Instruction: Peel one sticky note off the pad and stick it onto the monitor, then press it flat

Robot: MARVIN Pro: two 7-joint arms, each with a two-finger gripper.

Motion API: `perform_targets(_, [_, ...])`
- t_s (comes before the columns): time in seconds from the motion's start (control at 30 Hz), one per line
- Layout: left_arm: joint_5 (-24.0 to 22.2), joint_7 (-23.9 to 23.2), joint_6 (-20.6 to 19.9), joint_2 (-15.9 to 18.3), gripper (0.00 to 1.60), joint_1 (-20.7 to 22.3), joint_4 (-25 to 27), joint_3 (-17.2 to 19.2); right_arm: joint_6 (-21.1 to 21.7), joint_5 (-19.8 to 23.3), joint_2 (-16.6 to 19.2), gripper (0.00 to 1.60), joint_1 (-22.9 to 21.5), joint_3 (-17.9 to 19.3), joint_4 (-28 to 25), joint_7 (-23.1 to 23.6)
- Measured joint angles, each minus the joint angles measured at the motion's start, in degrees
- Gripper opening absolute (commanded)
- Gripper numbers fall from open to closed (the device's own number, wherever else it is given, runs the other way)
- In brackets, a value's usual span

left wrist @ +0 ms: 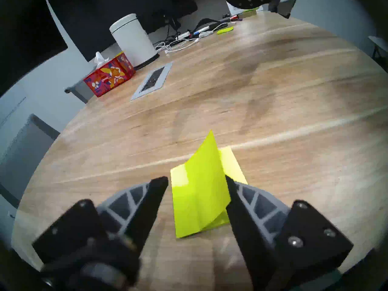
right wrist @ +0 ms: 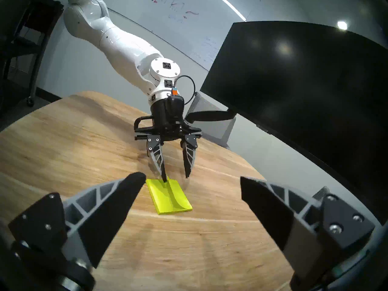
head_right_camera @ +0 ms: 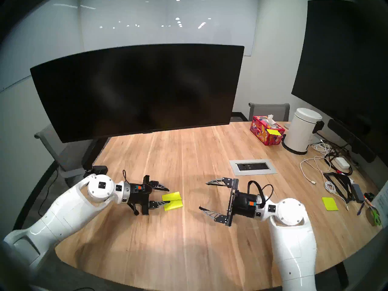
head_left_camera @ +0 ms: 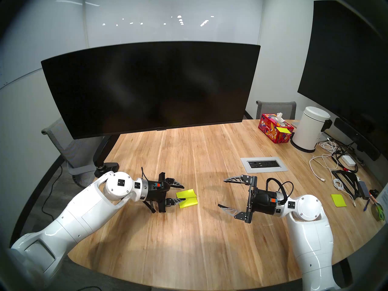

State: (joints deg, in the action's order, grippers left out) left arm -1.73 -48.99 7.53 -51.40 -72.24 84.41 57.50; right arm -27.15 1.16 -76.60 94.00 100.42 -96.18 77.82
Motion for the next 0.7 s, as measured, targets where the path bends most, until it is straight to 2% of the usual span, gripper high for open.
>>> perform_targets(0.03, [0.0, -0.1, 0.0, 0.0, 0.77, 0.0, 0.0, 0.0, 0.0, 0.0, 0.0, 1.60, 0.0, 0.0, 0.0, 0.0])
perform_targets(0.07, [0.0, -0.2, 0.0, -0.1, 0.64, 0.0, -0.1, -0.1, 0.1, 0.0, 0.0, 1.60, -0.1, 0.0, 0.1, 0.0])
perform_targets(0.2, [0.0, -0.5, 0.1, -0.3, 0.48, 0.1, -0.4, -0.1, 0.3, -0.1, 0.1, 1.60, -0.2, -0.4, 0.4, 0.3])
perform_targets(0.27, [0.0, -0.6, 0.2, -0.4, 0.24, 0.1, -0.5, -0.1, 0.4, -0.2, 0.1, 1.60, -0.2, -0.7, 0.6, 0.4])
perform_targets(0.43, [-0.3, -0.4, 0.4, -0.6, 0.03, 0.1, -0.6, -0.1, 0.4, -0.8, 0.2, 1.60, -0.4, -1.6, 1.2, 0.5])
perform_targets(0.57, [-0.8, -0.4, 0.4, -0.7, 0.00, 0.1, -0.7, 0.0, 0.6, -1.5, 0.2, 1.60, -0.5, -2.6, 1.3, 0.6])
perform_targets(0.6, [-0.9, -0.4, 0.4, -0.8, 0.00, 0.1, -0.8, 0.0, 0.7, -1.8, 0.2, 1.27, -0.5, -2.9, 1.3, 0.7])
perform_targets(0.63, [-1.1, -0.4, 0.4, -0.8, 0.00, 0.1, -0.8, 0.1, 0.9, -2.3, 0.2, 1.19, -0.6, -3.4, 1.3, 0.8])
perform_targets(0.7, [-1.4, -0.4, 0.3, -0.9, 0.00, 0.1, -0.9, 0.1, 1.0, -3.0, 0.1, 1.24, -0.7, -4.1, 1.3, 1.0])
